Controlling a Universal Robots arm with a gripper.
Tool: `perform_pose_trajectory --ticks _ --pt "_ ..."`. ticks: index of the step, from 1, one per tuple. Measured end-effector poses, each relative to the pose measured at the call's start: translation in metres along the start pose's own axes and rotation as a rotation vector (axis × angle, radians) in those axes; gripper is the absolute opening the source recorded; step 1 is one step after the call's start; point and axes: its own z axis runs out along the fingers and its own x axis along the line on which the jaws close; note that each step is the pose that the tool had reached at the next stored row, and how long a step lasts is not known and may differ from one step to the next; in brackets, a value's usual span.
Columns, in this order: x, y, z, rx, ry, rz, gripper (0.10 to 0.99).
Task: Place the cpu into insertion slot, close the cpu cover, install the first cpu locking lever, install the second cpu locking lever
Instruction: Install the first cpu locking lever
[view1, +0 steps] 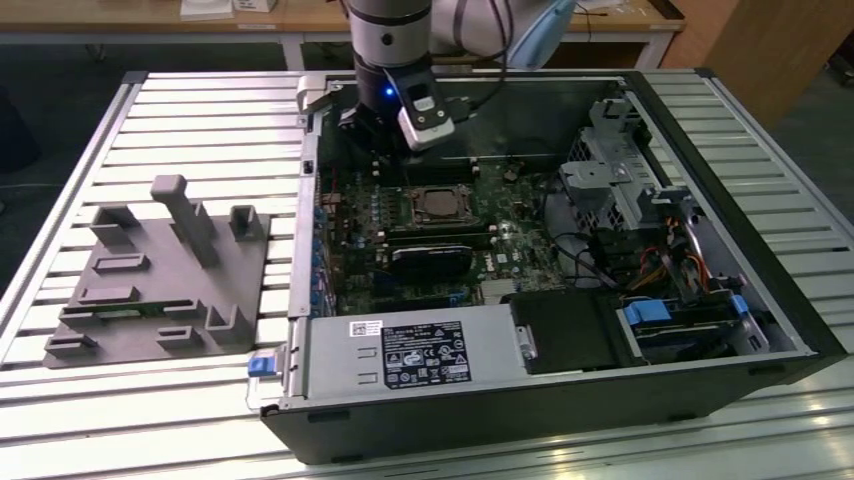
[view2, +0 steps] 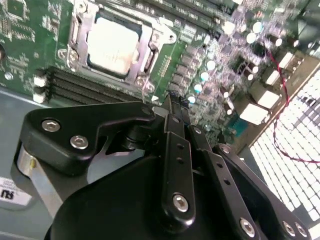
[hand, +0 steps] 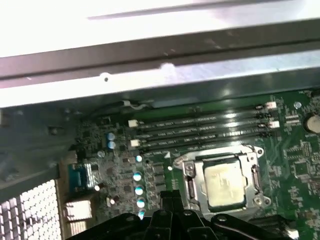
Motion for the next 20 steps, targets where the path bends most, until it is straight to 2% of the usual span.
perform_pose_trajectory --ticks 3,7,9,11,12,14,15,20 --pt "0.0040 -0.0007 -0.0001 -0.030 0.0042 0.001 0.106" --pt "0.0074 -0.0013 -0.0002 -0.079 0.0116 0.002 0.106" --pt "0.0083 -0.0016 -0.0003 -0.109 0.0163 0.003 0.106" --pt "0.0086 -0.0019 -0.0003 -0.144 0.0213 0.004 0.106" --pt "0.0087 -0.0019 -0.0002 -0.158 0.0233 0.004 0.106" --pt "0.0086 -0.0021 -0.0001 -0.174 0.0258 0.005 0.106" --pt "0.0086 -0.0022 0.0000 -0.179 0.0265 0.005 0.106" --pt "0.0081 -0.0027 0.0019 -0.189 0.0279 0.005 0.106"
